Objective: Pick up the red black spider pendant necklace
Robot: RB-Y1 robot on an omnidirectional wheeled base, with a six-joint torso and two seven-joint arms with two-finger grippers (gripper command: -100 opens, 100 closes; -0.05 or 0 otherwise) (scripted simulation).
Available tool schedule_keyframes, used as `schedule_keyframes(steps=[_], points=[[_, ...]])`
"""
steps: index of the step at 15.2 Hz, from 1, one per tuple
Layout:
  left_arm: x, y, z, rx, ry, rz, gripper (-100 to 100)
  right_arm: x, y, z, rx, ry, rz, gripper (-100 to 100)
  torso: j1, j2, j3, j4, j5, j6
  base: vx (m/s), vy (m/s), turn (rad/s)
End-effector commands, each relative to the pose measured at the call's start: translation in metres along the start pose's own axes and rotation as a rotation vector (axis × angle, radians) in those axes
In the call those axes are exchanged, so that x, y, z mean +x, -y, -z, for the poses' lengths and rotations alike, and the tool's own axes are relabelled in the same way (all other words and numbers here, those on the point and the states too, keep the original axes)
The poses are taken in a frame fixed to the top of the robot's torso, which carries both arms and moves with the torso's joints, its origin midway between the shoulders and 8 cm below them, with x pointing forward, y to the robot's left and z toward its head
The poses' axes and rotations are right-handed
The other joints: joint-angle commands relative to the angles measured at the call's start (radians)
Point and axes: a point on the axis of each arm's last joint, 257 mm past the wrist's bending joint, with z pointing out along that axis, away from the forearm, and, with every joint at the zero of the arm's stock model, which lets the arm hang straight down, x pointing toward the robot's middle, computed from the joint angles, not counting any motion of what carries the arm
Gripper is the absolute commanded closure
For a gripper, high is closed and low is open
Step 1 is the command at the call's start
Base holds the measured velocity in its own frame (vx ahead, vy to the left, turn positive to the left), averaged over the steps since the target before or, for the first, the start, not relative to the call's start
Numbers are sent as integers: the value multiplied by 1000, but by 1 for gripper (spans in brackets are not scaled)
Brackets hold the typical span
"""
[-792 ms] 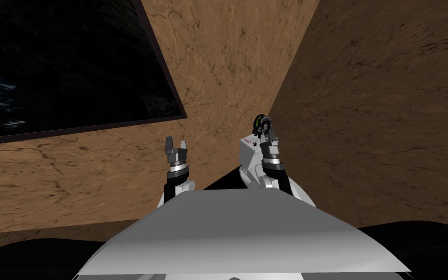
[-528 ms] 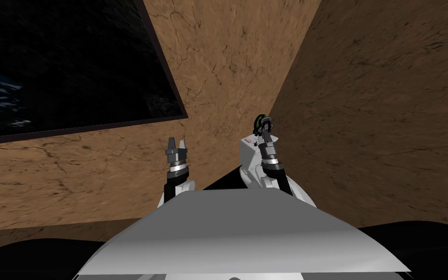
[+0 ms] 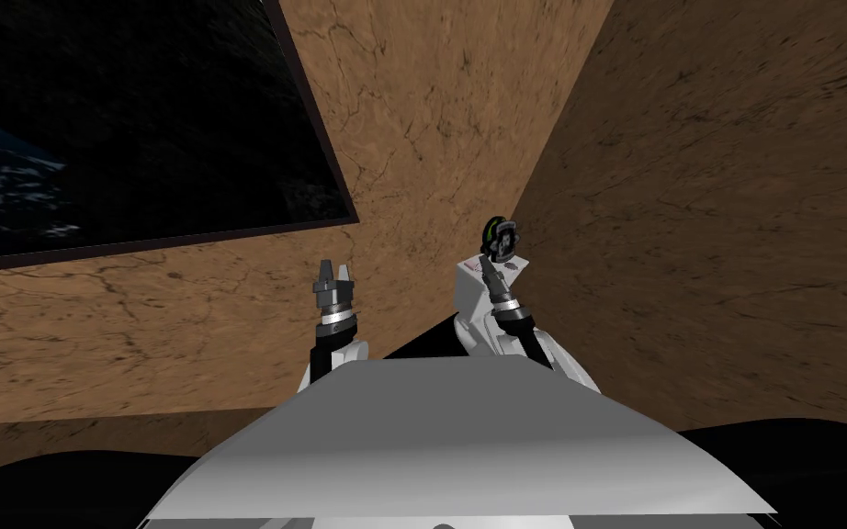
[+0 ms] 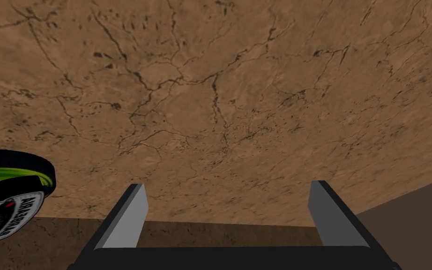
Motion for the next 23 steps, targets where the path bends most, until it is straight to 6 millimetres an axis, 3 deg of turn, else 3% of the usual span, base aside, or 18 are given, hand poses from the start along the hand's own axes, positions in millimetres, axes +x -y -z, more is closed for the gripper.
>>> schedule_keyframes(steps=[1,4,6,9,11,12,16,17,19,20,22,23], points=[[0,0,0,0,0,0,0,8,6,1,6,-39,49,-100,0,0,0,0,0,0,-2,5,27],[0,0,0,0,0,0,0,24,22,5,20,-127,152,-100,0,0,0,0,0,0,-3,8,31],[0,0,0,0,0,0,0,26,22,5,18,-135,173,-100,0,0,0,0,0,0,-2,6,23],[0,0,0,0,0,0,0,40,42,11,31,-226,287,-100,0,0,0,0,0,0,-2,6,36],[0,0,0,0,0,0,0,42,43,12,28,-236,312,-100,0,0,0,0,0,0,-1,4,19],[0,0,0,0,0,0,0,48,54,15,34,-280,368,-100,0,0,0,0,0,0,-2,6,26],[0,0,0,0,0,0,0,55,67,20,35,-339,465,-100,0,0,0,0,0,0,-2,7,33],[0,0,0,0,0,0,0,58,79,24,41,-380,518,-100,0,0,0,0,0,0,-2,7,35],[0,0,0,0,0,0,0,60,80,25,37,-391,546,-100,0,0,0,0,0,0,-1,6,24],[0,0,0,0,0,0,0,61,93,29,43,-432,602,-100,0,0,0,0,0,0,-2,6,29],[0,0,0,0,0,0,0,63,94,30,39,-442,629,-100,0,0,0,0,0,0,-1,5,26],[0,0,0,0,0,0,0,63,107,35,43,-483,688,-100,0,0,0,0,0,0,-3,7,30]])
